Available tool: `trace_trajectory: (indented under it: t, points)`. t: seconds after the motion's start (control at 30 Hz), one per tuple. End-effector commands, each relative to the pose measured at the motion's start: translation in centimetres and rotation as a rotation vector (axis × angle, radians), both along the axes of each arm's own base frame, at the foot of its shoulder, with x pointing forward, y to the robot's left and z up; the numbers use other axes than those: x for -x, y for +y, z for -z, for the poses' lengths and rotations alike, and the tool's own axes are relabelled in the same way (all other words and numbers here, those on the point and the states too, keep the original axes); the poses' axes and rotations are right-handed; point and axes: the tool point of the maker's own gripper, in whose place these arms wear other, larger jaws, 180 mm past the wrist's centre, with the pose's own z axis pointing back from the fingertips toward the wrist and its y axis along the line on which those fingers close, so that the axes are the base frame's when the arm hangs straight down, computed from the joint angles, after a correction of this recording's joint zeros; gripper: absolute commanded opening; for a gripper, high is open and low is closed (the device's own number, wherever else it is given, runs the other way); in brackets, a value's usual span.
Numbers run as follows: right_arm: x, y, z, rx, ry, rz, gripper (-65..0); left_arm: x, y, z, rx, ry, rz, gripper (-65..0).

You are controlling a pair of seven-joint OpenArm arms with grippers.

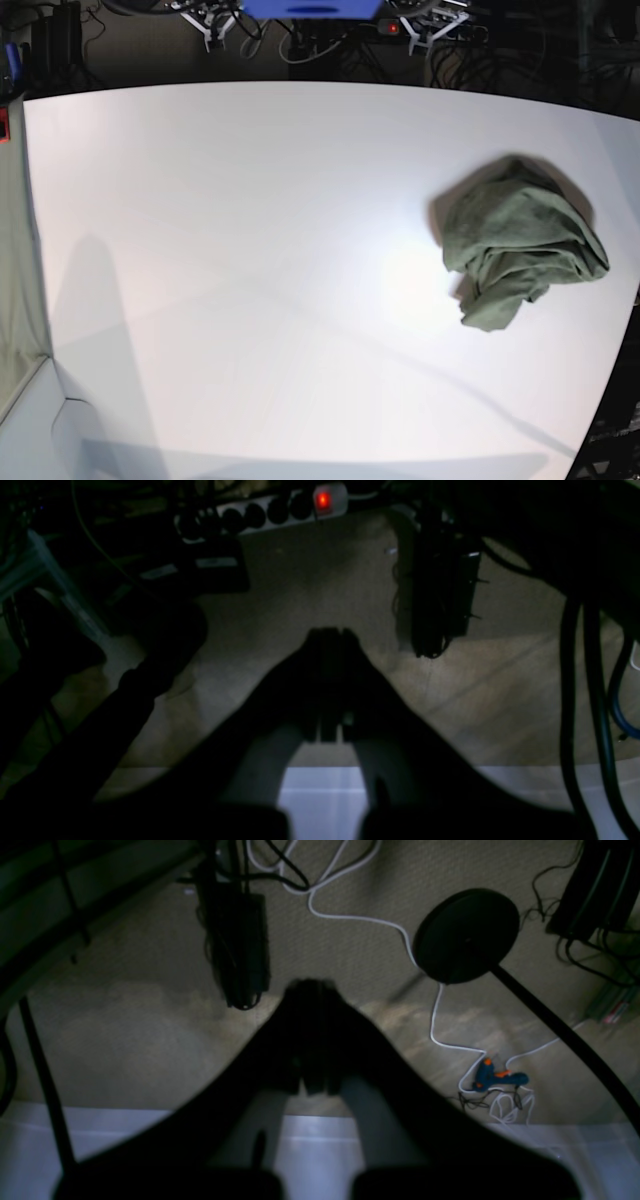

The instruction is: Layout the t-shirt on the table in an organized manner, then fold the t-shirt properly

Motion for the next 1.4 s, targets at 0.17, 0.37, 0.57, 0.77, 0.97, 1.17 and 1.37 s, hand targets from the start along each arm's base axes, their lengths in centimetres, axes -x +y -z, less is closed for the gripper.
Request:
trace_trajectory:
  t: [0.17,0.37,0.57,0.77,0.97,1.17,1.37]
  points:
    - [0.1,0.2,0.0,-0.015,-0.001,0.001,-65.0,0.2,0.3,0.0,-0.012,0.001,-0.008,-64.6]
    - [0.1,0.3,0.0,-0.017,-0.001,-0.001,-65.0,0.2,0.3,0.0,-0.012,0.001,-0.008,-64.8]
    - [0.1,0.2,0.0,-0.015,-0.001,0.001,-65.0,0.2,0.3,0.0,-0.012,0.0,-0.008,-64.8]
    - [0.1,0.2,0.0,-0.015,-0.003,0.002,-65.0,0.2,0.3,0.0,-0.012,0.0,-0.008,-64.8]
    - [0.1,0.2,0.0,-0.015,-0.003,0.004,-65.0,0.2,0.3,0.0,-0.012,0.0,-0.008,-64.8]
    - [0.1,0.2,0.0,-0.015,-0.003,0.004,-65.0,0.3,0.3,0.0,-0.012,0.002,-0.008,-64.8]
    - [-0.1,0.2,-0.2,-0.018,-0.032,0.002,-65.0,1.6,0.4,-0.1,-0.012,0.003,-0.006,-64.9]
